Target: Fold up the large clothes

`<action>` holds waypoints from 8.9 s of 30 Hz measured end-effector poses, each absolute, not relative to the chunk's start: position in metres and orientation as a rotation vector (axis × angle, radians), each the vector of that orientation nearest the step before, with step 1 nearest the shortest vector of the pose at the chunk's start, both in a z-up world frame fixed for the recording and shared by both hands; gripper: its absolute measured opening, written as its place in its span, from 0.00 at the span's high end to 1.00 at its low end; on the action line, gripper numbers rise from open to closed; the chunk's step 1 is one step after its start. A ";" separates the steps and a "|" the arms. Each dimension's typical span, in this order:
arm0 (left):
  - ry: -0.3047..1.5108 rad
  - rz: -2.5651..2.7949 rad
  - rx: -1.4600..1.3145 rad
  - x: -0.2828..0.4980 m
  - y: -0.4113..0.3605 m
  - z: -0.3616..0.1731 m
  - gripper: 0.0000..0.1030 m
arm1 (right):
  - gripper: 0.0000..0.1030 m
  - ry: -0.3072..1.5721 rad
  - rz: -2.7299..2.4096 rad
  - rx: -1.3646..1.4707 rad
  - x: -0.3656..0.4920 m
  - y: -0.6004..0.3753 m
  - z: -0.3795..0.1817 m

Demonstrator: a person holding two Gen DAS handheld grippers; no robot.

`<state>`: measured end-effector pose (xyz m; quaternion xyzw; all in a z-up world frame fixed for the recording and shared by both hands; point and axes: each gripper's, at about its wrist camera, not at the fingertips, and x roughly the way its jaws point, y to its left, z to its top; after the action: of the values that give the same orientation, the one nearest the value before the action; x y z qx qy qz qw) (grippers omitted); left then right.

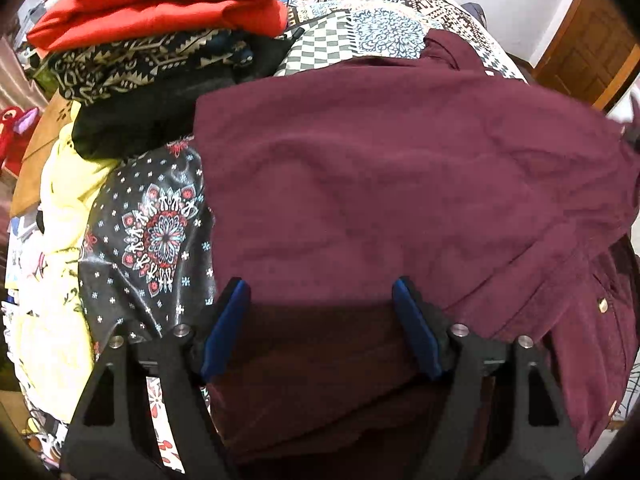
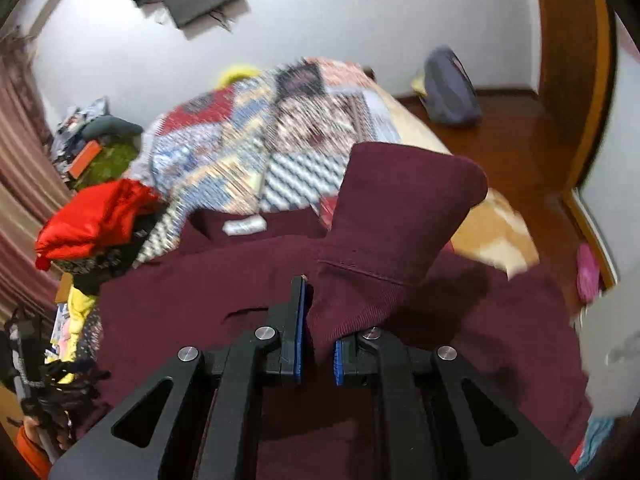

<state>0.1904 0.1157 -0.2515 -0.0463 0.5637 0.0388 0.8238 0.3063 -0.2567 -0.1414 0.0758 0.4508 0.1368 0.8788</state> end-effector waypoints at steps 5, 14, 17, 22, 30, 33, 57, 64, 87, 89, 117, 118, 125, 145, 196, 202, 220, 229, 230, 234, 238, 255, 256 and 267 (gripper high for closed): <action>1.194 0.083 -0.075 0.182 0.117 -0.254 0.24 | 0.87 1.067 0.233 0.255 0.309 -0.284 -0.184; 1.184 0.079 -0.091 0.175 0.121 -0.257 0.22 | 0.53 1.146 0.039 0.208 0.291 -0.320 -0.204; 1.184 0.077 -0.089 0.175 0.121 -0.257 0.22 | 0.53 1.145 -0.001 0.175 0.284 -0.335 -0.203; 1.187 0.067 -0.055 0.171 0.117 -0.251 0.23 | 0.51 1.147 0.003 0.116 0.274 -0.343 -0.198; 1.156 0.035 0.026 0.167 0.105 -0.226 0.23 | 0.44 1.120 -0.021 0.071 0.260 -0.344 -0.178; 1.104 0.032 0.031 0.175 0.101 -0.206 0.23 | 0.44 1.079 -0.040 0.062 0.253 -0.352 -0.163; 1.002 -0.198 0.094 0.284 -0.048 -0.167 0.23 | 0.38 1.056 -0.251 0.641 0.219 -0.506 -0.200; 1.082 -0.228 0.121 0.290 -0.072 -0.202 0.23 | 0.37 1.106 -0.300 0.844 0.212 -0.535 -0.249; 1.087 -0.212 0.095 0.283 -0.061 -0.210 0.23 | 0.92 0.993 -0.362 0.589 0.252 -0.513 -0.204; 1.073 -0.207 0.100 0.280 -0.058 -0.205 0.23 | 0.92 0.940 -0.336 0.543 0.251 -0.501 -0.176; 0.962 -0.192 0.064 0.215 -0.006 -0.173 0.23 | 0.92 1.064 0.310 0.038 0.246 -0.208 -0.166; 0.965 -0.190 0.061 0.214 -0.005 -0.174 0.23 | 0.92 1.052 0.320 0.019 0.243 -0.206 -0.160; 0.972 -0.179 0.032 0.217 -0.003 -0.176 0.23 | 0.41 0.842 0.227 0.080 0.233 -0.251 -0.098; 0.997 -0.193 0.063 0.236 -0.041 -0.179 0.23 | 0.38 1.012 -0.178 0.853 0.269 -0.464 -0.216; 0.884 0.035 -0.139 0.161 0.120 -0.152 0.23 | 0.87 1.197 0.553 0.059 0.282 -0.071 -0.183; 0.906 0.042 -0.120 0.164 0.114 -0.160 0.23 | 0.62 1.242 0.620 0.019 0.269 -0.077 -0.174; 0.916 -0.106 0.277 0.224 -0.006 -0.157 0.23 | 0.45 0.979 0.235 0.026 0.243 -0.244 -0.121; 0.962 -0.334 0.431 0.239 -0.094 -0.178 0.23 | 0.43 1.094 0.092 0.095 0.237 -0.289 -0.176; 0.982 -0.349 0.461 0.242 -0.105 -0.186 0.23 | 0.43 1.111 0.096 0.101 0.237 -0.289 -0.183; 1.070 -0.409 0.545 0.245 -0.132 -0.217 0.23 | 0.41 1.110 0.099 0.069 0.233 -0.288 -0.197; 1.094 -0.432 0.615 0.245 -0.143 -0.241 0.22 | 0.36 1.082 0.114 0.032 0.228 -0.285 -0.201; 1.018 -0.501 0.244 0.271 -0.111 -0.179 0.85 | 0.32 1.113 0.120 0.086 0.233 -0.298 -0.197; 0.991 -0.491 0.179 0.272 -0.097 -0.162 0.85 | 0.32 1.109 0.112 0.089 0.235 -0.299 -0.194; 0.778 -0.271 -0.162 0.254 0.047 -0.060 0.88 | 0.32 1.048 0.084 0.066 0.255 -0.287 -0.174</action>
<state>0.2537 0.0470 -0.0597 -0.0785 0.3777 -0.1314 0.9132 0.2550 -0.2869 -0.1743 0.0317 0.5002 0.0399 0.8644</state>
